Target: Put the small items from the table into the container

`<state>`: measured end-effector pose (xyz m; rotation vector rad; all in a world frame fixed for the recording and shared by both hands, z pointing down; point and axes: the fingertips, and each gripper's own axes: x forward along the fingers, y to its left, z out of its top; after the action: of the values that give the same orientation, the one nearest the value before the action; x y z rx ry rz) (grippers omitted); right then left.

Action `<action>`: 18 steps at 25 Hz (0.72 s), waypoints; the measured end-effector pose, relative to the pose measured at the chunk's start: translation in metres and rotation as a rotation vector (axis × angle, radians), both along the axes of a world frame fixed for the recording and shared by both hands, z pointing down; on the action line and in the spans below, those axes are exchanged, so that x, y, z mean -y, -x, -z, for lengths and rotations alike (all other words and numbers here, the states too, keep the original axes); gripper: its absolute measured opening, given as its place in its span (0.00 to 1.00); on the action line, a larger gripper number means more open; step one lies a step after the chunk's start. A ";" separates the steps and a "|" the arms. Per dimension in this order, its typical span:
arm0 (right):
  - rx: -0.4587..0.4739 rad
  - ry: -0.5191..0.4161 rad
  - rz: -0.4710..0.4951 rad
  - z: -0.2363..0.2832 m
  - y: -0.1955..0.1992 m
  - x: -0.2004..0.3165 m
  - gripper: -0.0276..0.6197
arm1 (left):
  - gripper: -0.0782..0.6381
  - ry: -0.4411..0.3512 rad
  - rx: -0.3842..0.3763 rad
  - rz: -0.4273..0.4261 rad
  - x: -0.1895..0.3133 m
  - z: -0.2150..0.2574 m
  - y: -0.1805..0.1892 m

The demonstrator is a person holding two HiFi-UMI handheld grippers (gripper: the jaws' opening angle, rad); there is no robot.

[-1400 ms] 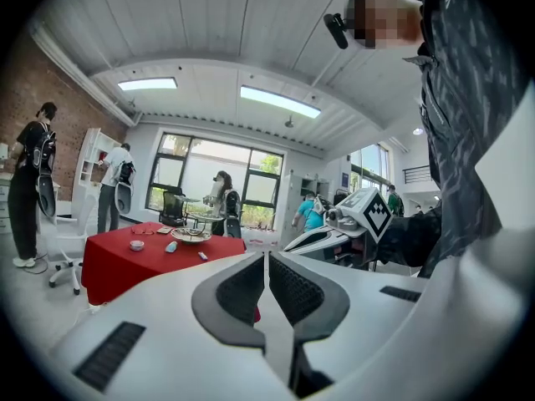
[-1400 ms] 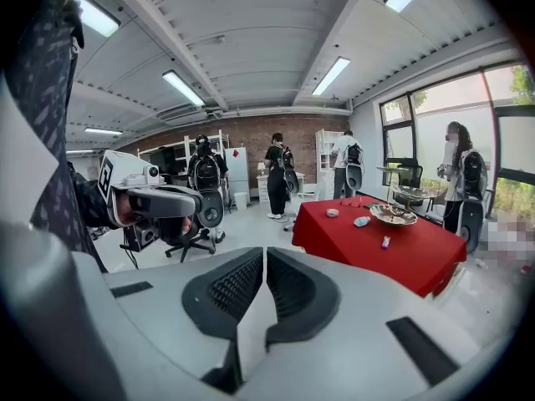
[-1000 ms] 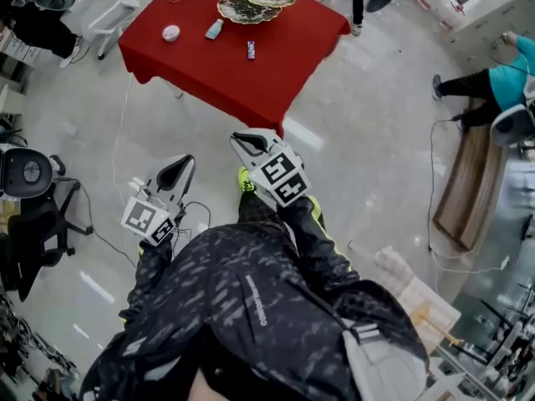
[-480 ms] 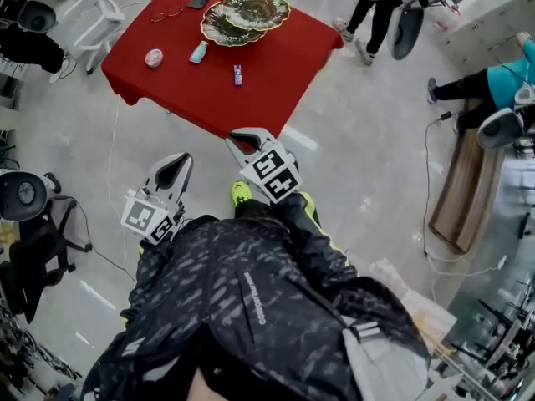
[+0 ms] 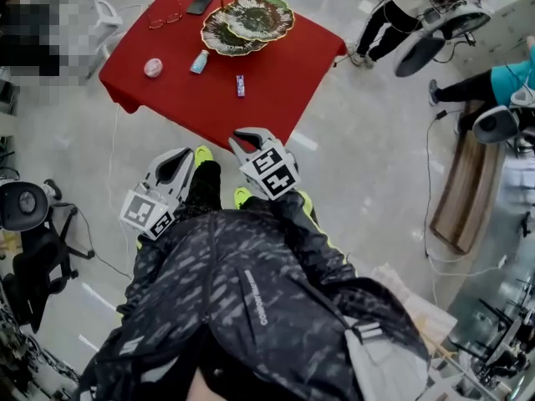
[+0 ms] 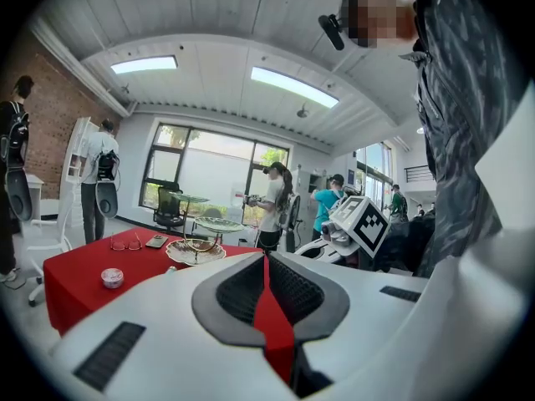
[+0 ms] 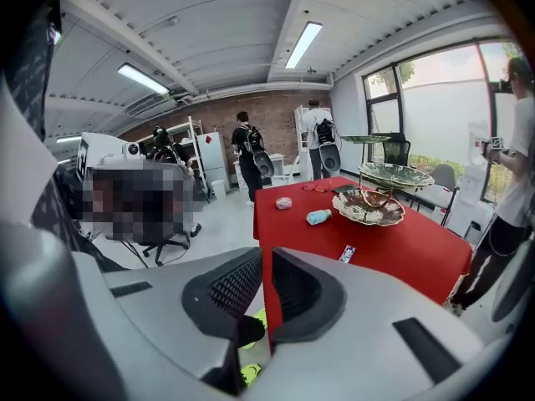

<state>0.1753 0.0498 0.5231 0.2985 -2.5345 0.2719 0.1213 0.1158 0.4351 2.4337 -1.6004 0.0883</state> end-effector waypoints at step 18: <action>-0.106 0.078 -0.176 -0.077 0.043 0.093 0.20 | 0.14 0.070 -0.008 -0.133 0.090 -0.033 0.062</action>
<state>0.1318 -0.0431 0.5998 0.4932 -2.3892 0.4107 0.0591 0.0254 0.4685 2.4810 -1.4063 0.1540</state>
